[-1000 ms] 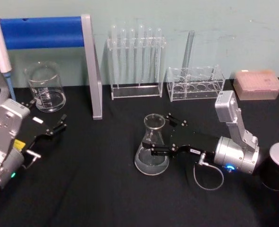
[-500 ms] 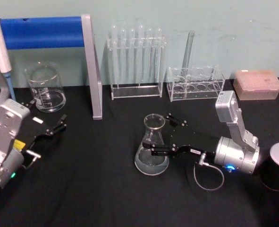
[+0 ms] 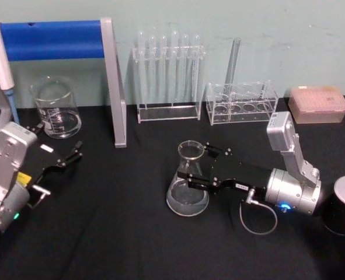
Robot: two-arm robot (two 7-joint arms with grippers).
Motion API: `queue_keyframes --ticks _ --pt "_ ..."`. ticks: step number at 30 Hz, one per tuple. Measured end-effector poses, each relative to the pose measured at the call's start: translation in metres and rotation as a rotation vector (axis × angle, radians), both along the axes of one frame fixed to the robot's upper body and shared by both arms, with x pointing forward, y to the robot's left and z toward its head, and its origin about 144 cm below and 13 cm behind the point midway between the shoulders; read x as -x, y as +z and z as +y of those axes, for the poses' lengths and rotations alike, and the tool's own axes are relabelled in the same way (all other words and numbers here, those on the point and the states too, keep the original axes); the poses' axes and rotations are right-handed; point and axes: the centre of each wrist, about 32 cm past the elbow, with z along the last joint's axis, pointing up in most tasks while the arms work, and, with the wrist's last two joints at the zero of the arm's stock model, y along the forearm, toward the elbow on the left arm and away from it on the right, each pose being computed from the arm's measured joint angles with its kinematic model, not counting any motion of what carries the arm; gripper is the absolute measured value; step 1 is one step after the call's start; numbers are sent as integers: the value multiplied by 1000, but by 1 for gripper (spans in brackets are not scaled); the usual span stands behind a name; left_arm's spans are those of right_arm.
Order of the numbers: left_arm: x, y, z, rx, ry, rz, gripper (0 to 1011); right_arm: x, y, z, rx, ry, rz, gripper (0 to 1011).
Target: Grasp the erlenmeyer flask with one hand, shake it three times, then place it back.
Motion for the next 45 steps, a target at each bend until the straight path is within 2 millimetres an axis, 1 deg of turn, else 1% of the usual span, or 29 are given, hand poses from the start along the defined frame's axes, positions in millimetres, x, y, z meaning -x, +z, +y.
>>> queue_keyframes --ticks 1,2,4,5,7,9,11,25,30,36,39,45 --pt "0 0 0 0 0 0 1001 0 0 0 0 0 0 717" --pt "0 0 0 0 0 0 1001 0 0 0 0 0 0 706" --pt "0 0 0 0 0 0 1001 0 0 0 0 0 0 638" --pt "0 0 0 0 0 0 1001 0 0 0 0 0 0 621" --pt "0 0 0 0 0 0 1001 0 0 0 0 0 0 534" --pt "0 0 0 0 0 0 1001 0 0 0 0 0 0 481" --pt "0 0 0 0 0 0 1001 0 0 0 0 0 0 449" --pt "0 0 0 0 0 0 1001 0 0 0 0 0 0 449" --pt "0 0 0 0 0 0 1001 2 2 -1 -9 -43 10 449" --pt "0 0 0 0 0 0 1001 11 18 1 -38 -149 -13 449" --pt "0 0 0 0 0 0 1001 20 28 3 -62 -234 -35 449" --pt "0 0 0 0 0 0 1001 36 38 7 -101 -359 -71 449"
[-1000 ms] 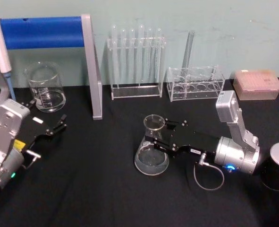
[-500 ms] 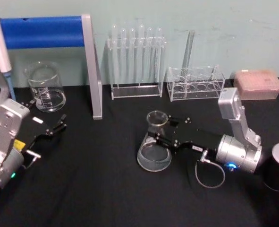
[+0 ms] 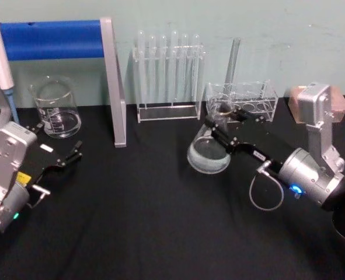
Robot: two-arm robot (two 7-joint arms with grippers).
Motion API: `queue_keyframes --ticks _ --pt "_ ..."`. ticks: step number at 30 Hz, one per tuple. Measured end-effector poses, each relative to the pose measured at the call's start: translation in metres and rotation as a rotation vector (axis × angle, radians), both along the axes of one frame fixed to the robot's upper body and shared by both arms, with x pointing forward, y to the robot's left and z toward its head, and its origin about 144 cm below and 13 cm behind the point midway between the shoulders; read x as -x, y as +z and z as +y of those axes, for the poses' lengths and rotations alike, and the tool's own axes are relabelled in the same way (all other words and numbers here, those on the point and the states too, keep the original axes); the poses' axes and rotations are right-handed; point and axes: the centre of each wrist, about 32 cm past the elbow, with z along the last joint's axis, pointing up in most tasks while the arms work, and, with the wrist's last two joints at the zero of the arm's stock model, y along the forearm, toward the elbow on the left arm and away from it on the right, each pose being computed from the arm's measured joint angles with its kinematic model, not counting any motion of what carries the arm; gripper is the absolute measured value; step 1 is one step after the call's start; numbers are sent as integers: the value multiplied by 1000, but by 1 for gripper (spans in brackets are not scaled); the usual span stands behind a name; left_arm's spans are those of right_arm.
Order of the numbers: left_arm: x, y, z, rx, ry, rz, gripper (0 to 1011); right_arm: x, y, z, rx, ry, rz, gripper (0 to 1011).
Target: Grasp the erlenmeyer flask with one hand, shake it three times, then place it back.
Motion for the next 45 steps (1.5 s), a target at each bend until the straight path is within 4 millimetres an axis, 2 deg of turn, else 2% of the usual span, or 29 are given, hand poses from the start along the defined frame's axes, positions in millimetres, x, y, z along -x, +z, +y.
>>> queue_keyframes --ticks 5,14,27,35,45 --pt "0 0 0 0 0 0 1001 13 9 -1 -40 -99 -31 449" --pt "0 0 0 0 0 0 1001 30 21 -8 -81 -179 -49 449" --pt "0 0 0 0 0 0 1001 39 21 -15 -84 -232 -45 449" --pt "0 0 0 0 0 0 1001 37 19 -9 -80 -167 -53 449" --pt "0 0 0 0 0 0 1001 29 17 16 -57 67 -50 449"
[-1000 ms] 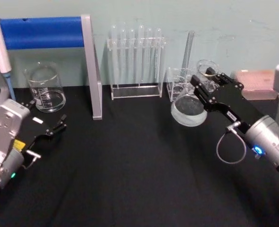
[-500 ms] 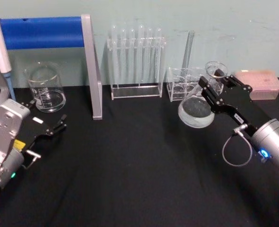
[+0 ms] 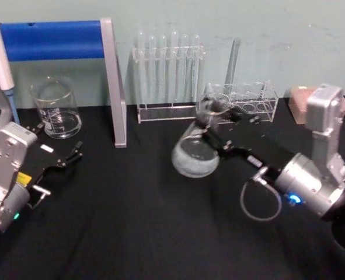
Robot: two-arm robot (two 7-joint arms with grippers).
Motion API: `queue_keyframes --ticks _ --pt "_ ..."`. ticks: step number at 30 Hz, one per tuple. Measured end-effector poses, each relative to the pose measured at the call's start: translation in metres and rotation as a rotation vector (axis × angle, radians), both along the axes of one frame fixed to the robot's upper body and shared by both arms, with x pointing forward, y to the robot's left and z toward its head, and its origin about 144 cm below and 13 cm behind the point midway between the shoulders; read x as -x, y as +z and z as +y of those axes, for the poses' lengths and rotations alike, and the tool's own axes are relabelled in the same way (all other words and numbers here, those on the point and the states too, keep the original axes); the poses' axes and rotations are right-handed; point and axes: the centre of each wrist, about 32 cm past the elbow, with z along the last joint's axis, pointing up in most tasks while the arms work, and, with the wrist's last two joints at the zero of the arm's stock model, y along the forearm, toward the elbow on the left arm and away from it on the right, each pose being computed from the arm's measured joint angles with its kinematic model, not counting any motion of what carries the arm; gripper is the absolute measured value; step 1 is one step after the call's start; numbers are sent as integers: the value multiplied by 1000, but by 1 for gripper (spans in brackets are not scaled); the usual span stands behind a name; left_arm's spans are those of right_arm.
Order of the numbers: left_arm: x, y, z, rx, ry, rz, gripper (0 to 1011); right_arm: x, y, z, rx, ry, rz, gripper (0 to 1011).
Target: Grasp the erlenmeyer flask with one hand, shake it three times, then place it back.
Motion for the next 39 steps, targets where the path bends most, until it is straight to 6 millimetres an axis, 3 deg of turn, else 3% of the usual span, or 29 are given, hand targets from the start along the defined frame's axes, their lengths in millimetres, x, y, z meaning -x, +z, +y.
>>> queue_keyframes --ticks 7,19,26,39 --pt "0 0 0 0 0 0 1000 -5 -1 19 20 157 1 449" --pt "0 0 0 0 0 0 1001 -10 -2 27 21 188 4 449" --pt "0 0 0 0 0 0 1001 -11 -2 17 11 92 -3 449" --pt "0 0 0 0 0 0 1001 1 0 -28 5 -227 -20 449"
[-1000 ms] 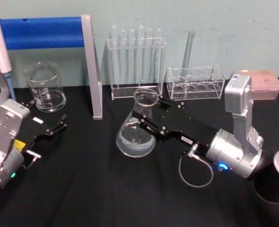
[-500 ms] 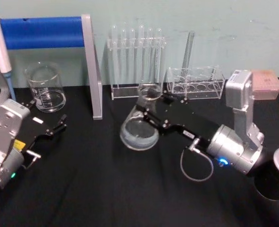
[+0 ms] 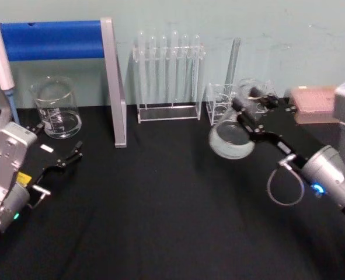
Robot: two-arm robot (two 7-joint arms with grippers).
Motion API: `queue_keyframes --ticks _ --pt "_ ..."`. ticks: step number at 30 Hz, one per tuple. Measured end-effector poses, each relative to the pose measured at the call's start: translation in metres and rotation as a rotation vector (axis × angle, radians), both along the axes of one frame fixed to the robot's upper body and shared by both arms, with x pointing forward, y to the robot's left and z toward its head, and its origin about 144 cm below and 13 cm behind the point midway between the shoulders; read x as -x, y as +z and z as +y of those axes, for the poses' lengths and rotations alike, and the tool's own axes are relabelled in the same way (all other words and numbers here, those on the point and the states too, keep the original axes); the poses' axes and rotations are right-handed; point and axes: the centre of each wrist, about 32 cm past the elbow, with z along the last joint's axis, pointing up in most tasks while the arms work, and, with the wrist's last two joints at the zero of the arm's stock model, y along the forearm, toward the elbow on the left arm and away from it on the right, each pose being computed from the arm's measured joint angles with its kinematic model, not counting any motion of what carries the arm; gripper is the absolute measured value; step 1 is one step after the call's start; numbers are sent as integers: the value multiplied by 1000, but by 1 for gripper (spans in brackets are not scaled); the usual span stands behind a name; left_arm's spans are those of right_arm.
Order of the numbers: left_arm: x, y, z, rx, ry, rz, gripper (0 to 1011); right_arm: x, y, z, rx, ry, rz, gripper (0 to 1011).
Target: Grasp the erlenmeyer flask with one hand, shake it three times, then place it back.
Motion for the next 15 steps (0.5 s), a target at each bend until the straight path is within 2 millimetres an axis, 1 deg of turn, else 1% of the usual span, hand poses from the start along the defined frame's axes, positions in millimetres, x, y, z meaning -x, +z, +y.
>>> queue_keyframes --ticks 1,4,8,11,15 --pt "0 0 0 0 0 0 1001 0 0 0 0 0 0 449" --pt "0 0 0 0 0 0 1000 6 0 -11 2 -74 0 449" --pt "0 0 0 0 0 0 1001 11 1 -19 4 -123 4 449" --pt "0 0 0 0 0 0 1001 13 1 -22 5 -140 7 449" --pt "0 0 0 0 0 0 1001 13 1 -22 4 -130 7 449"
